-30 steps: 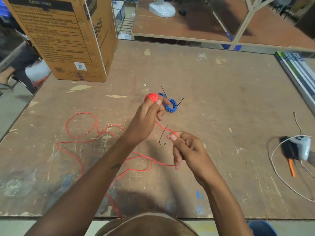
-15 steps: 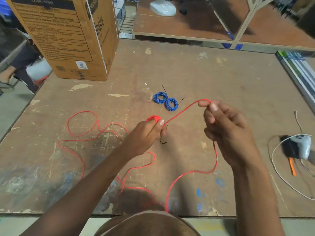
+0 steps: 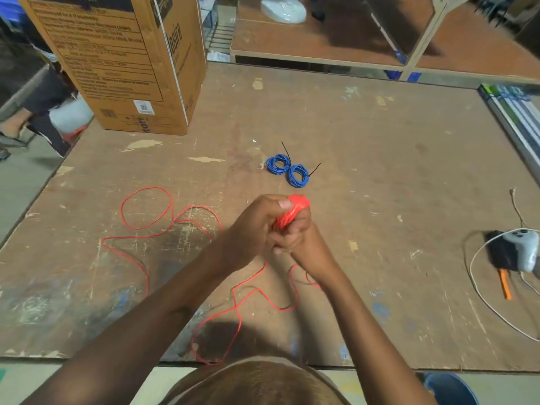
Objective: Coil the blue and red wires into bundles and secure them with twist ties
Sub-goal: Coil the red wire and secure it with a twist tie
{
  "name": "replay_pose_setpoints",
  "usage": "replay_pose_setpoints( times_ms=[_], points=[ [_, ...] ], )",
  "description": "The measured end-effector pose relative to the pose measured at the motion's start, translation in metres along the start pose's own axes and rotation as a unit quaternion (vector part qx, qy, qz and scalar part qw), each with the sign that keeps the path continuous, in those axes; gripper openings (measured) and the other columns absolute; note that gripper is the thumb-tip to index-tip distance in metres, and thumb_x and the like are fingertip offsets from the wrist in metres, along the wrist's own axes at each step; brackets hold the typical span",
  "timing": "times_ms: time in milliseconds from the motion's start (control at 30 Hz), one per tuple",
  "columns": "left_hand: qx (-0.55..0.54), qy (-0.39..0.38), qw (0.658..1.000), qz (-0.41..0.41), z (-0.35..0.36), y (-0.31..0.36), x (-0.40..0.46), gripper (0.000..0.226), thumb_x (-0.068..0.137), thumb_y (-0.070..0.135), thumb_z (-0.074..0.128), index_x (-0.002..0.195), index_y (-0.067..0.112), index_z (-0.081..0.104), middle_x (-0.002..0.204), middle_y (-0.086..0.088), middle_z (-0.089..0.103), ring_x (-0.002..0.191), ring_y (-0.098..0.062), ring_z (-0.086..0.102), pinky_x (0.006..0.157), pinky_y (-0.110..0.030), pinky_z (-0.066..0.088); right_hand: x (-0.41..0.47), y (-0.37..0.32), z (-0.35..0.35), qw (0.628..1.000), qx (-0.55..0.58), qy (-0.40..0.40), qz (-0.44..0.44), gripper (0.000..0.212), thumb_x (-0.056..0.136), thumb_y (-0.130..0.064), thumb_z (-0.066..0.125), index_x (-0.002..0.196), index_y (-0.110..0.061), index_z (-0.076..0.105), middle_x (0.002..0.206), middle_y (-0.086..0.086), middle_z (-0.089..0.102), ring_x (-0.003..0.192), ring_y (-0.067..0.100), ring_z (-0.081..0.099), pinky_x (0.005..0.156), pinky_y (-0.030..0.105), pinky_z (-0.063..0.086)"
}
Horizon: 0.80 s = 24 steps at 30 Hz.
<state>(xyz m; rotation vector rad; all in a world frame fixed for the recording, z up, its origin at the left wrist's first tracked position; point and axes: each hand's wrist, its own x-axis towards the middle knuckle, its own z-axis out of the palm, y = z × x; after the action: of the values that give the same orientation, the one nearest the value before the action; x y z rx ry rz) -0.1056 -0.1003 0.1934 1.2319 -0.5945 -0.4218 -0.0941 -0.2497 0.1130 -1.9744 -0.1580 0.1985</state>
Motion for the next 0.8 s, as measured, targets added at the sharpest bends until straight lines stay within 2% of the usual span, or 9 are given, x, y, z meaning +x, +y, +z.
replay_pose_setpoints(
  times_ms=[100, 167, 333, 433, 533, 600, 667, 733, 800],
  points=[
    [-0.083, 0.086, 0.992, 0.038, -0.006, -0.002, 0.009, 0.031, 0.091, 0.034, 0.034, 0.072, 0.025, 0.057, 0.050, 0.011, 0.030, 0.045, -0.015, 0.030, 0.053, -0.039, 0.024, -0.022, -0.004, 0.024, 0.999, -0.013, 0.010, -0.030, 0.038, 0.113, -0.015, 0.052, 0.079, -0.021, 0.070, 0.069, -0.007, 0.069, 0.066, 0.023, 0.063, 0.073, 0.038, 0.052],
    [-0.088, 0.162, 0.981, 0.060, -0.014, -0.006, 0.015, 0.034, 0.094, 0.029, 0.030, 0.077, 0.021, 0.057, 0.052, 0.009, 0.033, 0.047, -0.017, 0.033, 0.058, -0.038, 0.030, -0.031, -0.011, 0.029, 0.999, 0.013, 0.020, -0.038, 0.035, 0.116, -0.027, 0.050, 0.090, -0.032, 0.072, 0.063, 0.000, 0.061, 0.063, 0.024, 0.057, 0.072, 0.034, 0.048],
    [0.110, 0.303, 0.944, 0.066, -0.039, -0.028, 0.028, 0.030, 0.097, 0.037, 0.036, 0.097, 0.016, 0.058, 0.063, 0.007, 0.044, 0.062, -0.022, 0.045, 0.070, -0.041, 0.042, -0.042, -0.017, 0.020, 0.999, -0.002, 0.006, -0.041, 0.034, 0.114, -0.042, 0.050, 0.099, -0.029, 0.076, 0.059, 0.003, 0.047, 0.055, 0.025, 0.044, 0.060, 0.039, 0.039],
    [0.245, 0.308, 0.919, 0.029, -0.065, -0.039, 0.029, 0.030, 0.103, 0.031, 0.035, 0.101, 0.016, 0.060, 0.066, -0.008, 0.046, 0.066, -0.033, 0.048, 0.072, -0.049, 0.043, -0.044, -0.019, 0.012, 0.997, 0.075, 0.031, -0.021, 0.031, 0.116, -0.035, 0.049, 0.097, -0.025, 0.071, 0.059, -0.013, 0.039, 0.051, 0.006, 0.032, 0.052, 0.022, 0.030],
    [0.338, 0.251, 0.907, -0.013, -0.073, -0.050, 0.019, 0.034, 0.108, 0.027, 0.034, 0.105, 0.012, 0.064, 0.073, -0.016, 0.058, 0.071, -0.030, 0.057, 0.075, -0.043, 0.046, -0.044, -0.036, 0.000, 0.983, 0.170, 0.052, 0.036, 0.028, 0.117, -0.023, 0.047, 0.104, -0.015, 0.071, 0.055, -0.016, 0.034, 0.045, 0.001, 0.027, 0.045, 0.016, 0.032],
    [0.416, 0.216, 0.883, -0.023, -0.065, -0.058, 0.008, 0.035, 0.109, 0.025, 0.035, 0.114, 0.011, 0.066, 0.094, 0.002, 0.069, 0.086, -0.017, 0.064, 0.082, -0.033, 0.046, -0.046, -0.054, -0.013, 0.960, 0.266, 0.053, 0.068, 0.026, 0.115, -0.018, 0.047, 0.108, -0.009, 0.070, 0.056, -0.012, 0.030, 0.045, 0.005, 0.023, 0.045, 0.023, 0.045],
    [0.411, 0.224, 0.883, -0.008, -0.063, -0.066, 0.002, 0.027, 0.109, 0.022, 0.038, 0.107, 0.015, 0.064, 0.087, 0.023, 0.062, 0.078, 0.001, 0.057, 0.077, -0.025, 0.042, -0.050, -0.071, -0.031, 0.934, 0.346, 0.033, 0.086, 0.026, 0.114, -0.020, 0.048, 0.114, -0.006, 0.070, 0.060, -0.006, 0.029, 0.048, 0.009, 0.017, 0.044, 0.026, 0.049],
    [0.376, 0.255, 0.890, -0.042, -0.068, -0.072, 0.001, 0.026, 0.111, 0.026, 0.038, 0.104, 0.020, 0.062, 0.081, 0.020, 0.058, 0.073, -0.002, 0.055, 0.075, -0.030, 0.044, -0.055, -0.084, -0.050, 0.944, 0.319, -0.004, 0.086, 0.028, 0.114, -0.021, 0.048, 0.117, -0.008, 0.073, 0.063, -0.004, 0.033, 0.048, 0.008, 0.018, 0.040, 0.019, 0.032],
    [0.388, 0.257, 0.883, -0.061, -0.066, -0.078, 0.000, 0.026, 0.114, 0.026, 0.037, 0.106, 0.024, 0.062, 0.087, 0.010, 0.059, 0.079, -0.011, 0.057, 0.081, -0.037, 0.050, -0.061, -0.092, -0.063, 0.982, 0.175, -0.056, 0.049, 0.031, 0.115, -0.022, 0.047, 0.115, -0.017, 0.078, 0.064, -0.005, 0.039, 0.048, 0.007, 0.023, 0.044, 0.018, 0.024]
  ],
)
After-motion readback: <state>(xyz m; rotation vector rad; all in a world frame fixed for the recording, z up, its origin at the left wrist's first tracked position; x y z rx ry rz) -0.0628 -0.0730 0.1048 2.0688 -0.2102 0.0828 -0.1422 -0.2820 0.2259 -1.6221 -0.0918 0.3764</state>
